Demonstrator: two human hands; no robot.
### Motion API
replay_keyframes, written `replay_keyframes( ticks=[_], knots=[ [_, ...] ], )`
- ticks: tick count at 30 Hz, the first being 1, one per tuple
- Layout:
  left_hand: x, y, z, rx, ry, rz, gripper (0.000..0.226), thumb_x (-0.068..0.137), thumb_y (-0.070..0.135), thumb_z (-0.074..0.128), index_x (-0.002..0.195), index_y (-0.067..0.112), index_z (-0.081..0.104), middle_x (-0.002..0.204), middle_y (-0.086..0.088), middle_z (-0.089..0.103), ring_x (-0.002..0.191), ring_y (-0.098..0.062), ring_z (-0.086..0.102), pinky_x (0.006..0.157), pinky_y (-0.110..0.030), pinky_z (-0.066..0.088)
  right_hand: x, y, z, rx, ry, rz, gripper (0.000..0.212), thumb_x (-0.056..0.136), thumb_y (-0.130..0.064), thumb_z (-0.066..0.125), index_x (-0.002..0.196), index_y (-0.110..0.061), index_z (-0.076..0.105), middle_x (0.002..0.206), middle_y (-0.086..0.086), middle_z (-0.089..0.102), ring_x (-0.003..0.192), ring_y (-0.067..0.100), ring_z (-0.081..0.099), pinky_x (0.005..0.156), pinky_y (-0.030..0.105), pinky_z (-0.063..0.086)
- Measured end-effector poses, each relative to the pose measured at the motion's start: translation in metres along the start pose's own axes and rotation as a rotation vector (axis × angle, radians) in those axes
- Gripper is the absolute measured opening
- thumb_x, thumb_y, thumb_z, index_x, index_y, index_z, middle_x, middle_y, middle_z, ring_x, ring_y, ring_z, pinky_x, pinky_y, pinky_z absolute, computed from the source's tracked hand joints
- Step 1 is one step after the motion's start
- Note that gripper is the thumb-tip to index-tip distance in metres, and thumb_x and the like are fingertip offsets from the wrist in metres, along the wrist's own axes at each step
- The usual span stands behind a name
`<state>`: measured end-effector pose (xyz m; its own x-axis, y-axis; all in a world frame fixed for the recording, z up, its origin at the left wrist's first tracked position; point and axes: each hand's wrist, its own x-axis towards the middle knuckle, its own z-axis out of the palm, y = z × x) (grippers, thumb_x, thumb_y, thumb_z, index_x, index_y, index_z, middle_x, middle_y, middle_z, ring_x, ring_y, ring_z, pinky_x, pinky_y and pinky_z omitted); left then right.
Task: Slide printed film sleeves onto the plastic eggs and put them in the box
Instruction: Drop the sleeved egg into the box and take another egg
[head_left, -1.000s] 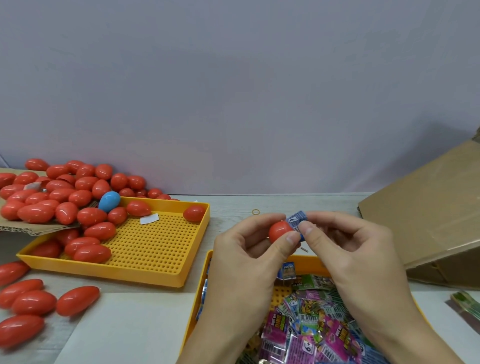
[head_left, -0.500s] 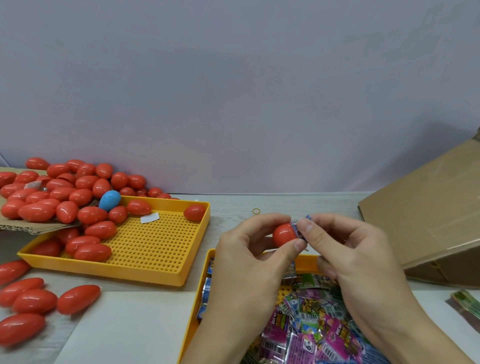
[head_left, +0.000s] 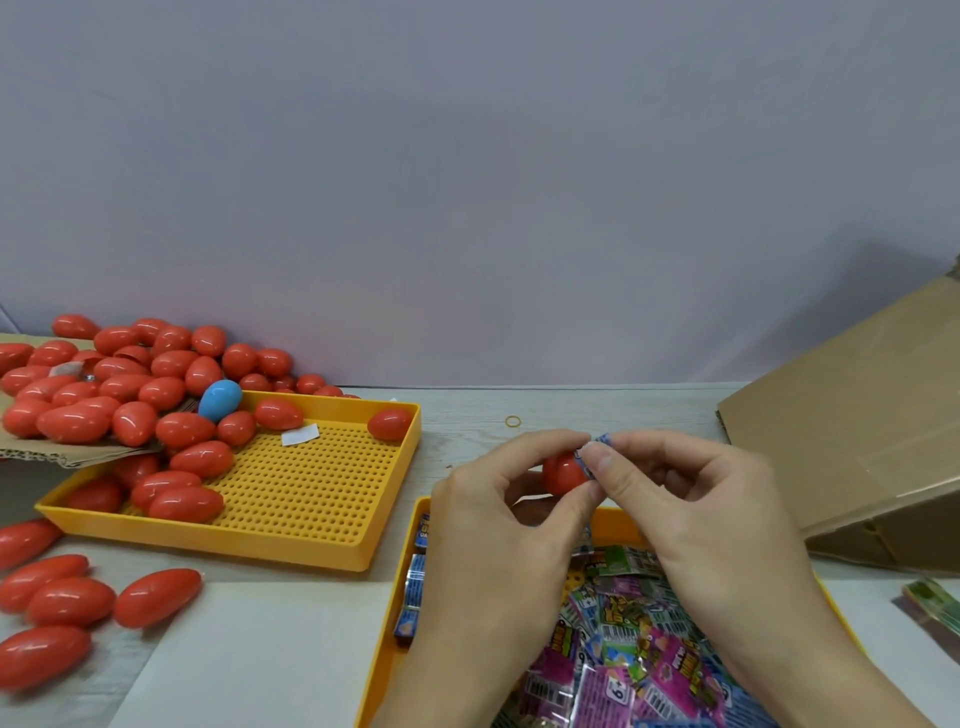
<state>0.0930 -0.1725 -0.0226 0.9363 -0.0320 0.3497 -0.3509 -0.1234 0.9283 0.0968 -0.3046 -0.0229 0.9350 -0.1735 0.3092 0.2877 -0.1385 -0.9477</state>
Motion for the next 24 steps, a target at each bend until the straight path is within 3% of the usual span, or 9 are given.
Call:
replay_keyframes(
  ticks=[2, 5, 8, 10, 14, 18, 20, 24],
  knots=[
    [0.000, 0.001, 0.001, 0.000, 0.011, 0.005, 0.024, 0.082, 0.018, 0.078, 0.095, 0.038, 0.073, 0.091, 0.013, 0.075, 0.087, -0.004, 0.072, 0.069, -0.015, 0.057, -0.001, -0.001, 0.000, -0.011, 0.002, -0.028, 0.019, 0.070, -0.043, 0.073, 0.084, -0.032, 0.079, 0.082, -0.005, 0.074, 0.081, 0.012, 0.066, 0.071, 0.022, 0.053],
    [0.001, -0.001, 0.001, -0.018, 0.053, 0.001, 0.025, 0.081, 0.015, 0.078, 0.092, 0.037, 0.072, 0.090, 0.016, 0.075, 0.085, -0.002, 0.072, 0.068, -0.013, 0.055, -0.003, -0.001, -0.003, -0.021, -0.017, -0.049, 0.008, 0.082, -0.030, 0.071, 0.087, -0.030, 0.077, 0.087, -0.008, 0.070, 0.083, 0.007, 0.061, 0.063, 0.012, 0.048],
    [0.002, -0.004, 0.001, -0.046, 0.078, -0.018, 0.022, 0.082, 0.013, 0.078, 0.096, 0.030, 0.073, 0.090, 0.014, 0.075, 0.087, -0.004, 0.072, 0.068, -0.014, 0.055, -0.004, 0.001, -0.003, -0.100, -0.050, -0.073, 0.025, 0.089, -0.011, 0.064, 0.094, -0.033, 0.074, 0.094, -0.012, 0.066, 0.091, 0.005, 0.059, 0.065, 0.012, 0.049],
    [0.003, -0.005, 0.001, -0.064, 0.087, -0.029, 0.022, 0.082, 0.015, 0.077, 0.101, 0.026, 0.074, 0.093, 0.011, 0.076, 0.089, -0.007, 0.073, 0.070, -0.016, 0.057, -0.004, 0.001, 0.000, -0.201, -0.056, -0.099, 0.031, 0.086, -0.008, 0.064, 0.098, -0.036, 0.070, 0.095, -0.016, 0.061, 0.091, 0.007, 0.058, 0.063, 0.015, 0.050],
    [0.003, -0.007, 0.000, -0.090, 0.093, -0.039, 0.023, 0.083, 0.014, 0.077, 0.103, 0.024, 0.073, 0.094, 0.010, 0.077, 0.089, -0.008, 0.074, 0.071, -0.022, 0.060, -0.007, 0.004, 0.005, -0.379, -0.079, -0.158, 0.030, 0.076, -0.036, 0.069, 0.105, -0.042, 0.061, 0.101, -0.019, 0.055, 0.096, 0.006, 0.055, 0.063, 0.016, 0.044],
    [0.002, -0.007, 0.001, -0.087, 0.094, -0.050, 0.020, 0.083, 0.011, 0.076, 0.101, 0.021, 0.073, 0.092, 0.006, 0.077, 0.086, -0.014, 0.075, 0.075, -0.033, 0.062, -0.007, 0.008, 0.011, -0.567, -0.019, -0.238, 0.037, 0.066, -0.064, 0.056, 0.099, -0.049, 0.050, 0.099, -0.024, 0.050, 0.097, -0.005, 0.050, 0.076, 0.003, 0.038],
    [0.002, -0.008, 0.003, -0.074, 0.083, -0.052, 0.019, 0.084, 0.011, 0.076, 0.100, 0.020, 0.072, 0.091, 0.004, 0.077, 0.085, -0.015, 0.075, 0.078, -0.035, 0.062, -0.007, 0.009, 0.011, -0.604, 0.035, -0.292, 0.035, 0.068, -0.066, 0.060, 0.097, -0.049, 0.050, 0.095, -0.024, 0.049, 0.095, -0.007, 0.049, 0.079, 0.002, 0.036],
    [0.002, -0.008, 0.006, -0.055, 0.096, -0.058, 0.018, 0.085, 0.013, 0.075, 0.098, 0.023, 0.071, 0.092, 0.004, 0.076, 0.084, -0.018, 0.075, 0.077, -0.039, 0.062, -0.007, 0.012, 0.009, -0.611, 0.084, -0.345, 0.037, 0.070, -0.042, 0.083, 0.101, -0.036, 0.063, 0.093, -0.021, 0.048, 0.091, -0.005, 0.050, 0.077, 0.004, 0.038]
  ],
)
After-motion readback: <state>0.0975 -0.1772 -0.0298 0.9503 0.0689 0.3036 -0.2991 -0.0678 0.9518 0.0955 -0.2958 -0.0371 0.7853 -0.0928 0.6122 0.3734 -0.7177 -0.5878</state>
